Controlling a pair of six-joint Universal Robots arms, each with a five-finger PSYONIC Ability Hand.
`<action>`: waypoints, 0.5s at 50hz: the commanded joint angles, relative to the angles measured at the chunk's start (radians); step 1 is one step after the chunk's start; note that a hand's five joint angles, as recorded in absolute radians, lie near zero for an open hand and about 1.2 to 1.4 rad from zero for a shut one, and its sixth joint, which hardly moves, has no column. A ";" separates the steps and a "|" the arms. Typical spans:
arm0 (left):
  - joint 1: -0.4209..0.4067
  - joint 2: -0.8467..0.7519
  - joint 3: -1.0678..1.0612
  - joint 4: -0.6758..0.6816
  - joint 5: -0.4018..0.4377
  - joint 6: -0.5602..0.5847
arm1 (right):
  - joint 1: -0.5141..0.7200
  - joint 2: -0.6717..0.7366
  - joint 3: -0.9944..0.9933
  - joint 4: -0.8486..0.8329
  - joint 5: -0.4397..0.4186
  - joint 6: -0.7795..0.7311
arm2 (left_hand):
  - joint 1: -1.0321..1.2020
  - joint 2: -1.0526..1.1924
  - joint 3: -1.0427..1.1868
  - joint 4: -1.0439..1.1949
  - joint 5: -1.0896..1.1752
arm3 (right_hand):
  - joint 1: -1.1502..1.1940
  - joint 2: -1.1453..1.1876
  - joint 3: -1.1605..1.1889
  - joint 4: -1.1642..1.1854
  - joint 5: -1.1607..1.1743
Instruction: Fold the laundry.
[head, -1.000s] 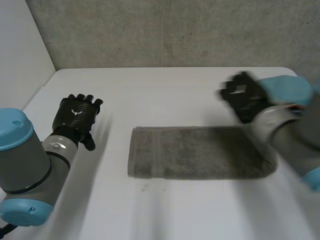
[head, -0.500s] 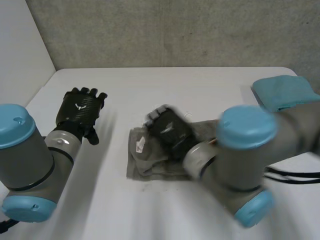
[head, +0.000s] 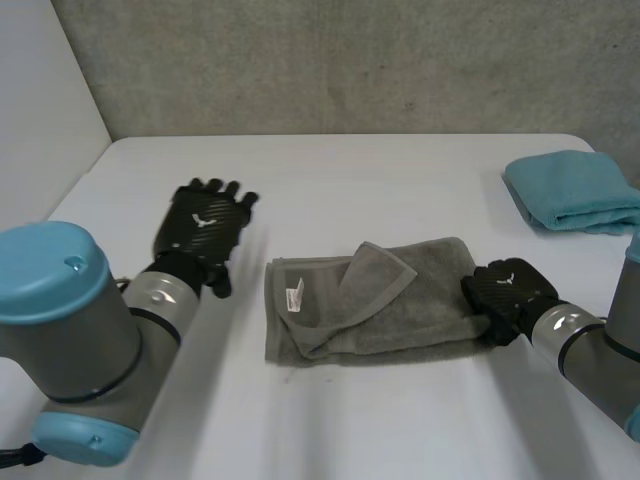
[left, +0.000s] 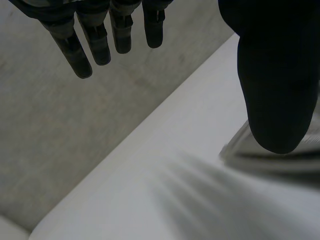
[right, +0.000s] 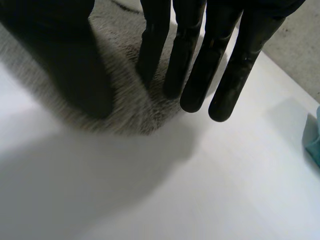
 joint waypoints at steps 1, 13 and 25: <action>-0.163 -0.018 0.087 -0.003 0.005 -0.003 | 0.054 -0.018 -0.013 0.004 0.000 0.102 | -0.005 -0.021 -0.028 -0.019 -0.039 | -0.278 -0.428 -0.443 -0.444 -0.445; -0.297 -0.320 0.390 -0.108 0.006 -0.116 | 0.050 -0.039 0.048 0.002 -0.005 0.102 | 0.012 -0.003 -0.010 -0.001 -0.021 | -0.272 -0.423 -0.438 -0.438 -0.440; -0.292 -0.561 0.616 -0.247 -0.001 -0.139 | 0.056 -0.041 0.059 -0.010 -0.005 0.102 | 0.015 0.000 -0.007 0.002 -0.018 | -0.199 -0.349 -0.364 -0.365 -0.366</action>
